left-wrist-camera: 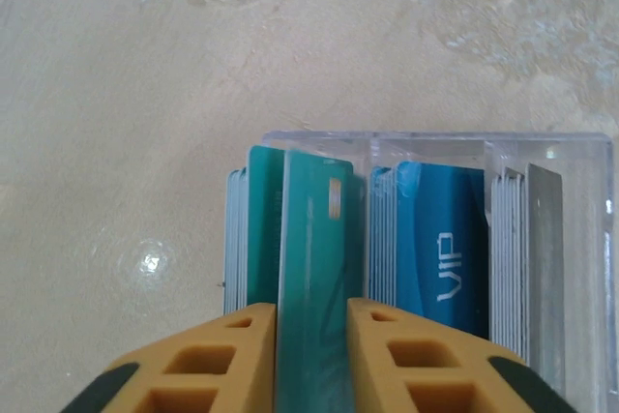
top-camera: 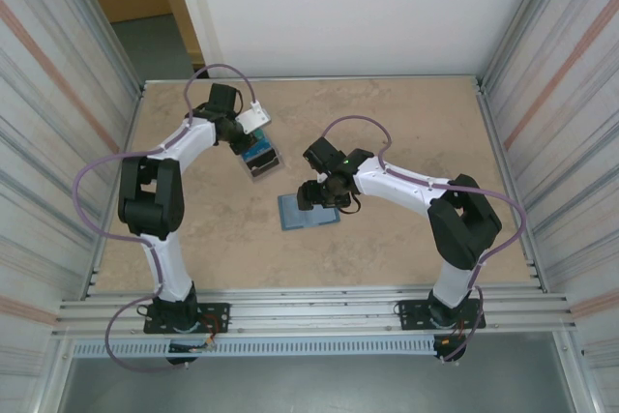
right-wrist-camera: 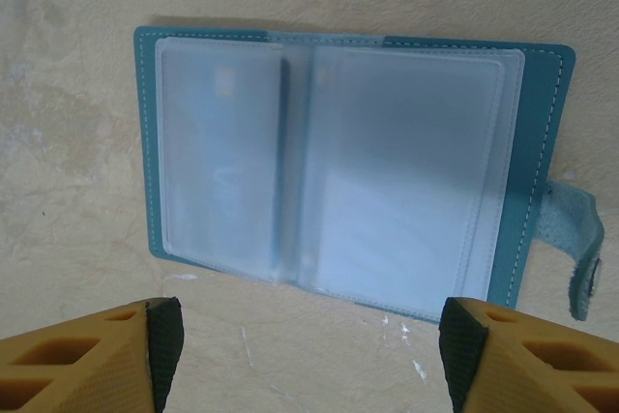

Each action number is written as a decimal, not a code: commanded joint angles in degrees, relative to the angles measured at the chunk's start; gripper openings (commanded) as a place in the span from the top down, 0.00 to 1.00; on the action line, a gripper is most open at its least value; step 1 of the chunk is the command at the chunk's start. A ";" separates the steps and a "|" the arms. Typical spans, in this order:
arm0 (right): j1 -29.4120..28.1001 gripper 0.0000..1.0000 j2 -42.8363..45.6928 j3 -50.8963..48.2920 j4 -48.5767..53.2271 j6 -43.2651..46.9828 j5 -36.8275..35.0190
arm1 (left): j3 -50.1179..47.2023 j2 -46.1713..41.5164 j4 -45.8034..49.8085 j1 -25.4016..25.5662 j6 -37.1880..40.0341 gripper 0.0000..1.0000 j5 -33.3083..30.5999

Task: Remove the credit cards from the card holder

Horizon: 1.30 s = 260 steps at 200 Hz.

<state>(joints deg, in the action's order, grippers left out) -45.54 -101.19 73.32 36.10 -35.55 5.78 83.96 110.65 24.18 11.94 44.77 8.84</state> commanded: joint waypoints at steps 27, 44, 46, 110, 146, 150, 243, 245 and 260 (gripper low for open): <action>-0.90 0.29 1.53 1.07 0.78 -0.82 -0.92 | -2.81 -4.91 -4.69 -0.26 -0.58 0.71 -3.44; -1.54 0.32 1.25 1.29 0.91 -0.23 -1.79 | -2.71 -6.62 -5.01 -0.28 -1.51 0.71 -2.94; -1.63 0.32 1.14 1.32 0.97 -0.16 -1.95 | -2.68 -6.88 -5.07 -0.26 -1.70 0.71 -2.86; -5.95 0.40 -2.03 4.46 4.59 1.86 -8.53 | -8.85 -22.02 -9.94 -0.26 -21.07 0.23 -4.13; -7.04 0.39 -3.65 5.62 6.06 3.44 -10.63 | -18.30 -32.63 -10.42 0.23 -33.29 0.01 -11.77; -7.10 0.39 -3.74 5.72 6.24 3.51 -10.85 | -19.52 -33.83 -10.54 0.26 -34.82 0.01 -12.48; -9.92 0.42 -12.48 14.68 9.61 7.25 -12.21 | -41.07 -53.42 -6.77 1.19 -58.25 0.01 -23.78; -9.92 0.42 -12.72 14.95 9.61 7.32 -12.05 | -41.20 -53.61 -6.56 1.23 -58.60 0.01 -24.18; -9.92 0.43 -14.48 16.42 9.59 7.64 -11.34 | -42.34 -54.63 -6.47 1.13 -61.14 0.01 -26.11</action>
<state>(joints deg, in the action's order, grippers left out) -55.24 -112.51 86.96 43.40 -29.63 -5.74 43.16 58.48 16.64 13.15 -9.34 -11.64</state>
